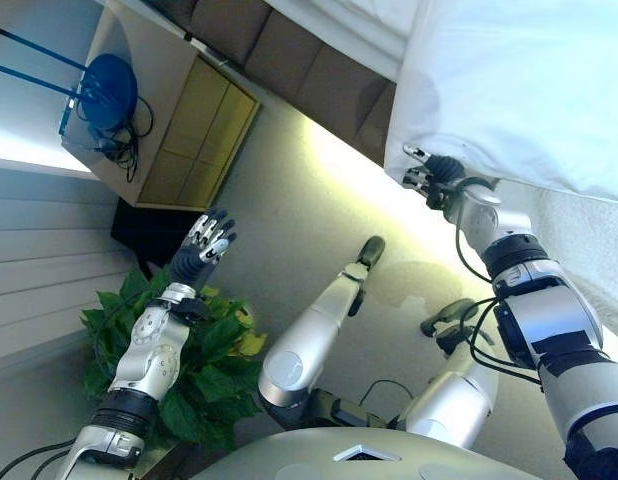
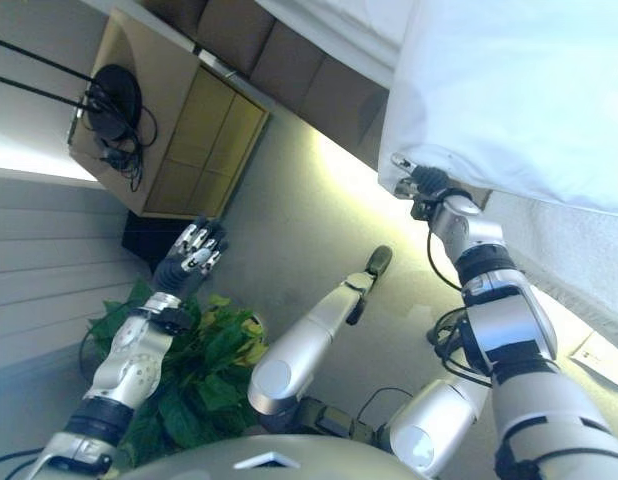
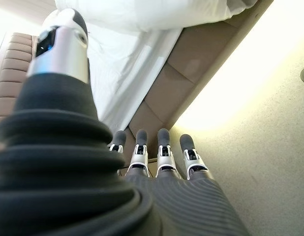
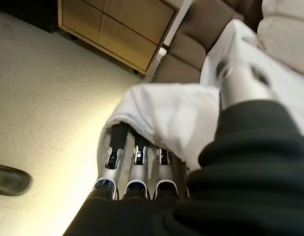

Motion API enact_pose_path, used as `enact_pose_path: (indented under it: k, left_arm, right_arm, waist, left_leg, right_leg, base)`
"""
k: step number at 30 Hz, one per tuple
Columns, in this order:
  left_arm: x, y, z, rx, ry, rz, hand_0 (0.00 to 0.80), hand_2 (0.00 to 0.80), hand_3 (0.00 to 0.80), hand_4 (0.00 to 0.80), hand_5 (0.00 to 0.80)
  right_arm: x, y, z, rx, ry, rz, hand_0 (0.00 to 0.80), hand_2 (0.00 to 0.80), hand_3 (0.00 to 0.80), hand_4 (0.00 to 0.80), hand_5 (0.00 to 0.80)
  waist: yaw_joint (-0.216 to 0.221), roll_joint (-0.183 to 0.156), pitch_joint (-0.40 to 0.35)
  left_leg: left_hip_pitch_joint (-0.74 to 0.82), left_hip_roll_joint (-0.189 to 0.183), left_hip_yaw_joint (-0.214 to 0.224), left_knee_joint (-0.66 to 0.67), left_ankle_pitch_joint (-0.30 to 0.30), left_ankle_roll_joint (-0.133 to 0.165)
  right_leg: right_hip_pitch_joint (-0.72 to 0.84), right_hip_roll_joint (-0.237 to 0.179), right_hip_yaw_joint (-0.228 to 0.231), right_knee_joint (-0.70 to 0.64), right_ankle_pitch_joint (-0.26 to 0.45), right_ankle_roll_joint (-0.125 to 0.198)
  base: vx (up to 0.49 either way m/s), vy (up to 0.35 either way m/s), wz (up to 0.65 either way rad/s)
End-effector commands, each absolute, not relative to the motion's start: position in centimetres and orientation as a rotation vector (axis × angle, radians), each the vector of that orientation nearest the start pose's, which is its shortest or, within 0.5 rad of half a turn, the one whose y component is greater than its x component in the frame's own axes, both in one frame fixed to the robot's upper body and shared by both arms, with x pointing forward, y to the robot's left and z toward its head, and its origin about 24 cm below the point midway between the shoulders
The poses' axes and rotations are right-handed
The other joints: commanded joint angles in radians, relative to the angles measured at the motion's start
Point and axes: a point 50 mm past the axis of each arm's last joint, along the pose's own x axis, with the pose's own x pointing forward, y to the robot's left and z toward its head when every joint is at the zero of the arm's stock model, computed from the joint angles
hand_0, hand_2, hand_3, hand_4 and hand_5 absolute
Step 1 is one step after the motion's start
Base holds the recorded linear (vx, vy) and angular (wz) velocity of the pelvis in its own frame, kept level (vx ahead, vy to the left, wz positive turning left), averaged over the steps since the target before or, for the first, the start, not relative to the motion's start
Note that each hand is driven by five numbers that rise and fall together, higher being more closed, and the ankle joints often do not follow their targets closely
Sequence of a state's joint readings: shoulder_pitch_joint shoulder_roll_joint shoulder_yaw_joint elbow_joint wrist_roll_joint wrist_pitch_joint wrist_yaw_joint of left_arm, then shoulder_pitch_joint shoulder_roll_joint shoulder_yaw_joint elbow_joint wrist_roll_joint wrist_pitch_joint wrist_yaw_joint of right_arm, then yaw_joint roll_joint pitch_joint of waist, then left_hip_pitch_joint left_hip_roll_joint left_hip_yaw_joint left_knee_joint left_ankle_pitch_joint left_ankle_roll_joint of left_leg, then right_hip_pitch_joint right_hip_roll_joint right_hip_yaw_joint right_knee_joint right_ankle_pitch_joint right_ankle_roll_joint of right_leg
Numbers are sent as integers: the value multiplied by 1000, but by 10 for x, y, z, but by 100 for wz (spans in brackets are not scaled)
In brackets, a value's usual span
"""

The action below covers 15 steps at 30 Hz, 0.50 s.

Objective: Make the bed neatly

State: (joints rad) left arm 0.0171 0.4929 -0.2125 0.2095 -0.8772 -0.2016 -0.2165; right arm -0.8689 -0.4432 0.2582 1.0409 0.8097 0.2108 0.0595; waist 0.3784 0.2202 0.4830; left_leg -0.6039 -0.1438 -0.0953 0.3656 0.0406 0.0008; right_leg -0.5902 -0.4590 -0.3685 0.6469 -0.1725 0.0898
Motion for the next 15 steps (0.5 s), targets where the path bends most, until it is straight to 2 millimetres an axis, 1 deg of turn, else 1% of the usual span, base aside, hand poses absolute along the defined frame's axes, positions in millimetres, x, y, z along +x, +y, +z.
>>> enact_pose_path:
  k: [1, 7, 8, 10, 15]
  left_arm:
    - [249, 212, 39, -364, -34, -227, 0, 0, 0, 0, 0]
    - [249, 214, 37, -367, -43, -196, 0, 0, 0, 0, 0]
    - [248, 215, 37, -365, -46, -189, 0, 0, 0, 0, 0]
    - [247, 217, 37, -359, -52, -184, 0, 0, 0, 0, 0]
    - [246, 217, 35, -357, -59, -173, 0, 0, 0, 0, 0]
  right_arm:
    - [383, -234, 85, 337, 324, -78, 0, 0, 0, 0, 0]
    - [366, -281, 72, 446, 319, -247, 0, 0, 0, 0, 0]
    - [358, -294, 67, 498, 307, -285, 0, 0, 0, 0, 0]
    - [348, -311, 63, 566, 275, -338, 0, 0, 0, 0, 0]
    - [330, -342, 61, 764, 148, -448, 0, 0, 0, 0, 0]
  waist:
    - [18, 78, 30]
    - [8, 75, 32]
    - [5, 70, 33]
    - [2, 66, 36]
    - [-9, 56, 36]
  left_leg:
    - [-39, 8, 39, 51, 9, -18]
    - [-43, 16, 43, 46, 8, -16]
    - [-45, 18, 43, 46, 6, -16]
    - [-46, 22, 41, 46, 4, -17]
    - [-53, 30, 42, 43, 0, -17]
  right_leg:
    - [50, -25, 62, -88, 145, 83]
    - [45, -19, 66, -93, 147, 88]
    - [46, -17, 65, -97, 147, 90]
    - [46, -15, 64, -98, 149, 92]
    - [46, -10, 61, -108, 150, 97]
  base:
    - [0, 0, 0]
    - [0, 0, 0]
    - [-18, -47, -1]
    - [-13, -52, 1]
    - [-12, -26, -5]
